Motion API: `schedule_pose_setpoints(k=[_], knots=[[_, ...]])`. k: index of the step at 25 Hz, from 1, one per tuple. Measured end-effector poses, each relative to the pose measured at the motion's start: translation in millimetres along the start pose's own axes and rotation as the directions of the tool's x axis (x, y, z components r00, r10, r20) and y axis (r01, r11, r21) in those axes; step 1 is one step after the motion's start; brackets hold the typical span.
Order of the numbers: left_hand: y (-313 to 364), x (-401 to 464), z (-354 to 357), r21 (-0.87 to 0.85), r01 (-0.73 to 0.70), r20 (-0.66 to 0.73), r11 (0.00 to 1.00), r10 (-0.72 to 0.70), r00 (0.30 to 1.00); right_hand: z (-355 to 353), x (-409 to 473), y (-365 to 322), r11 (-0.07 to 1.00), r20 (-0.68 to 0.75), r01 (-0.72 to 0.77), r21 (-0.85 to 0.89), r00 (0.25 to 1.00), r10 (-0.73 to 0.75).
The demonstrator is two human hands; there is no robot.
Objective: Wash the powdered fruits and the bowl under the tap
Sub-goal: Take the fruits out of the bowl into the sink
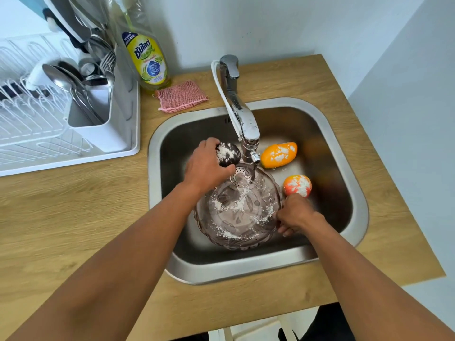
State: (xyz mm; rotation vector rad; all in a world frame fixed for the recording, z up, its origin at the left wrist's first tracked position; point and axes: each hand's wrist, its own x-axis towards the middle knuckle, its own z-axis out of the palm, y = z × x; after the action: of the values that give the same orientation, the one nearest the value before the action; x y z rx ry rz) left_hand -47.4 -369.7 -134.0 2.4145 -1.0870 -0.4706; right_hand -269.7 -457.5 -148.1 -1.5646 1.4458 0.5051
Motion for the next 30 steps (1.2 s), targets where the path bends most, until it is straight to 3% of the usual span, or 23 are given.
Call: schedule_pose_setpoints(k=[6,13,19,22,25,28,30], knots=[[12.0,46.6,22.6,0.001,0.107,0.089,0.994,-0.106,0.99,5.9,7.3,-3.8,0.999,0.065,-0.011,-0.037,0.998,0.013],[25.8,52.7,48.0,-0.001,0.148,0.089,0.989,-0.148,0.985,7.5,12.3,-1.9,0.998,0.008,0.029,-0.063,1.0,-0.029],[0.2,27.3,16.9,-0.075,0.232,0.125,0.97,-0.221,0.967,-0.4,7.9,-2.6,0.992,-0.03,0.073,-0.101,0.997,-0.076],[-20.8,-4.9,-3.2,-0.093,0.369,0.156,0.925,-0.352,0.923,-5.5,7.5,-3.4,0.992,-0.083,0.086,-0.094,0.992,-0.094],[-30.4,-35.0,-5.3,-0.064,0.528,0.285,0.847,-0.491,0.823,-10.4,3.5,-4.4,0.985,-0.119,0.121,-0.123,0.984,-0.136],[-34.6,-50.0,0.6,-0.046,0.573,0.323,0.818,-0.531,0.783,-21.7,-7.9,-10.9,0.959,-0.214,0.245,-0.143,0.938,-0.272],[-36.0,-53.6,2.6,-0.075,0.588,0.316,0.805,-0.54,0.78,-33.2,-21.7,-25.8,0.929,-0.305,0.369,-0.016,0.883,-0.356]])
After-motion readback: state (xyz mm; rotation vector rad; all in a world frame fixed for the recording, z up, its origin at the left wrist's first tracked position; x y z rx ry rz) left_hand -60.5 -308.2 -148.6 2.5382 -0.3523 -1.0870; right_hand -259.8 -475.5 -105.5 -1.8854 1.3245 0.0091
